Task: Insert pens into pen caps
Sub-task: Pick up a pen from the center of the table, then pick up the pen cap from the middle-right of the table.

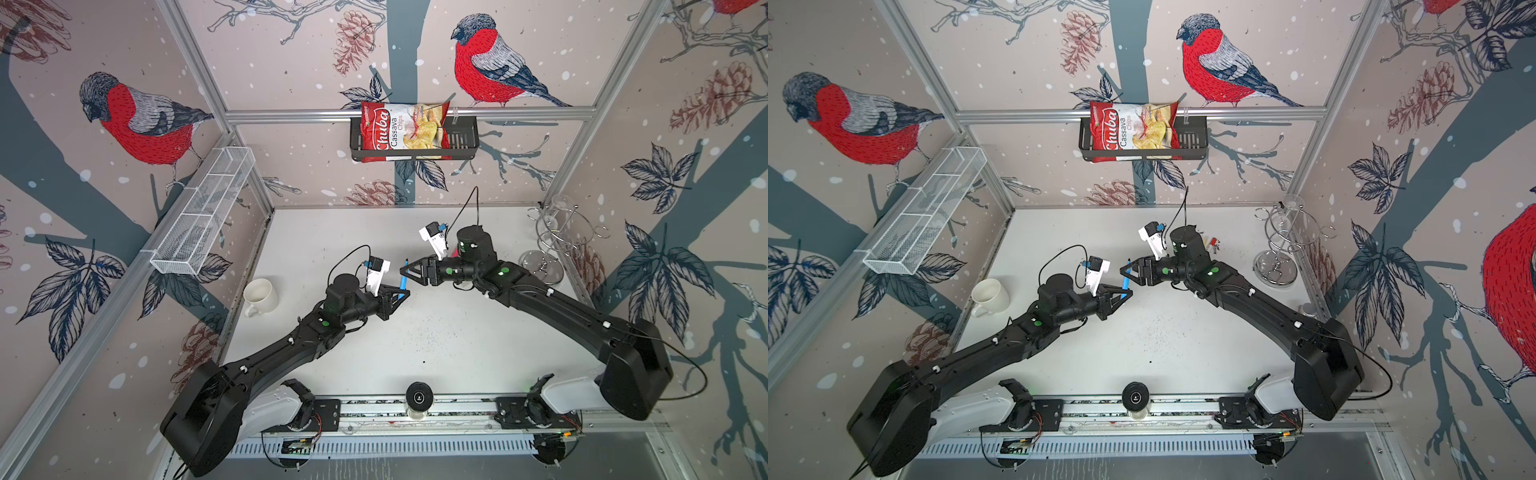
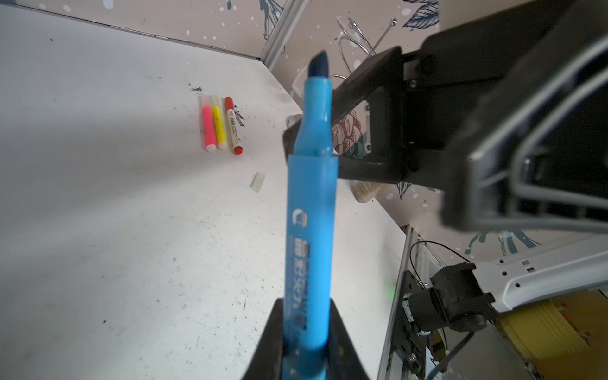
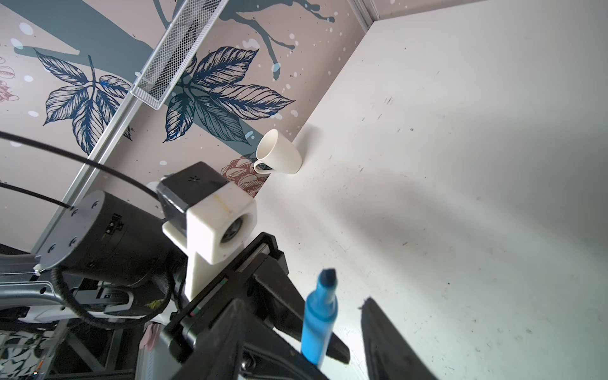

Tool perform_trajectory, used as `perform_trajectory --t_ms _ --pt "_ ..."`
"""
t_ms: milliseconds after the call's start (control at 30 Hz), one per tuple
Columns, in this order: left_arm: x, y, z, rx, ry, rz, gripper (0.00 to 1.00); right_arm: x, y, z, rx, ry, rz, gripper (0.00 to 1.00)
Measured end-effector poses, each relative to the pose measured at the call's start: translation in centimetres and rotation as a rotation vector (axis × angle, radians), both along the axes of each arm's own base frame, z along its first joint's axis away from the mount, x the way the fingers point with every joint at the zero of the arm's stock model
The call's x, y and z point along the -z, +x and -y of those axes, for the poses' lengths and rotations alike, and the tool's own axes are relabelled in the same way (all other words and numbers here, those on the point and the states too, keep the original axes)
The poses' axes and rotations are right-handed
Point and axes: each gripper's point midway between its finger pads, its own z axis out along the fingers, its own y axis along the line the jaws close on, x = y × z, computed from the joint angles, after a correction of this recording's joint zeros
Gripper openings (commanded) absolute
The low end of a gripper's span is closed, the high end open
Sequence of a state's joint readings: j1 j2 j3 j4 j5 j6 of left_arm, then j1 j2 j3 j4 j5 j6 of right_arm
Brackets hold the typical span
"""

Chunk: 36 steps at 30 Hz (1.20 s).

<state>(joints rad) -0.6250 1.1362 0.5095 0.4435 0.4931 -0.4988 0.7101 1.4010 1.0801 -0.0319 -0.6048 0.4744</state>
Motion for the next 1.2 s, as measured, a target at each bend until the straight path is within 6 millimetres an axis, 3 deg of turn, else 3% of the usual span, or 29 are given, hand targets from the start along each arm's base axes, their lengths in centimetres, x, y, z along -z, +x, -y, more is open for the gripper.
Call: perform_trajectory --t_ms 100,167,333,500,567,667,800,1000,1200 --pt "0.2 0.2 -0.4 -0.028 0.007 0.004 0.00 -0.4 0.5 0.7 0.034 -0.001 0.011 0.75" --pt "0.3 0.2 -0.6 -0.040 0.009 0.007 0.00 -0.5 0.9 1.5 0.072 -0.005 0.020 1.00" --pt "0.2 0.4 -1.4 -0.083 0.011 0.026 0.00 -0.6 2.8 4.9 0.231 -0.015 0.014 1.00" --pt "-0.1 0.5 -2.2 -0.125 0.012 0.054 0.00 1.0 6.4 10.9 0.540 -0.043 -0.110 1.00" --pt "-0.2 0.4 -2.4 -0.131 0.010 0.060 0.00 2.2 7.7 13.6 0.640 -0.023 -0.173 1.00" --pt "-0.2 0.5 -2.7 -0.149 0.013 0.075 0.00 5.5 8.4 16.6 0.769 -0.021 -0.335 0.99" --pt "-0.4 0.5 -2.9 -0.157 0.014 0.091 0.00 7.2 8.6 18.5 0.911 -0.050 -0.434 1.00" --pt "-0.5 0.6 -3.1 -0.171 0.017 0.099 0.00 9.1 10.6 20.9 1.072 -0.176 -0.513 1.00" --pt "-0.3 0.7 -3.1 -0.172 0.022 0.096 0.00 12.5 11.2 21.2 1.116 -0.327 -0.634 0.97"
